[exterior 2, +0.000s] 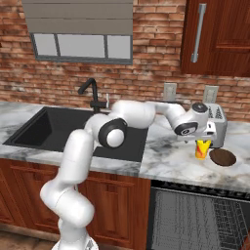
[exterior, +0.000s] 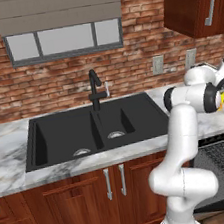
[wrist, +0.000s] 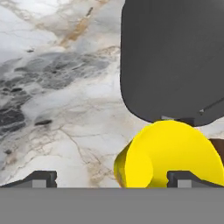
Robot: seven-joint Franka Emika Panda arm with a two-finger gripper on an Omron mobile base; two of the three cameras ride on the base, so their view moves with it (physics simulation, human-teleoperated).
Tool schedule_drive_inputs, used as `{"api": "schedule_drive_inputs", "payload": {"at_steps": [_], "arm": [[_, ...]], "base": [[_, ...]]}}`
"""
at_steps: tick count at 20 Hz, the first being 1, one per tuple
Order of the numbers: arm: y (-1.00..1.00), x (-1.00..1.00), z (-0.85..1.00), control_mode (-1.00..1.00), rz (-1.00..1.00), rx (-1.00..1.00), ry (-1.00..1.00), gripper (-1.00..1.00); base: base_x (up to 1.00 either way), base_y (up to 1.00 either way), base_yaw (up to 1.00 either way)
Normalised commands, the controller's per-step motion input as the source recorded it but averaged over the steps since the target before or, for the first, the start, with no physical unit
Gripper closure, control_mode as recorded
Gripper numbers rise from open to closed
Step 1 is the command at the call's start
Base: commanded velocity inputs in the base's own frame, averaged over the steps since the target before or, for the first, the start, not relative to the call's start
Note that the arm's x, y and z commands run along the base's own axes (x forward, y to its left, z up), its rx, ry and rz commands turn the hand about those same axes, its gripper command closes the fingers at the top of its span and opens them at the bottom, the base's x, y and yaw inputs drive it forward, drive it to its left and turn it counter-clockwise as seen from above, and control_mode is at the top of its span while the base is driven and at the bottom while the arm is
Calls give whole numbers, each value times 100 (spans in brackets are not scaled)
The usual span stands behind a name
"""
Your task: Pick up the cup and bowl from the counter, place them in the dishwasher, and close the dishwasher door.
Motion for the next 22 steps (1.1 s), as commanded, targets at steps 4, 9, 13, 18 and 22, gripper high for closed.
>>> {"api": "schedule_drive_inputs", "payload": {"at_steps": [4,9,13,18,22], "arm": [[-11,26,-31,-100,0,0,0,-100],[-24,30,-18,-100,0,0,0,-100],[-28,29,-9,-100,0,0,0,-100],[-17,32,-13,-100,0,0,0,100],[-2,9,-9,-100,0,0,0,100]], "base": [[0,0,0],[0,0,0],[0,0,0],[0,0,0],[0,0,0]]}}
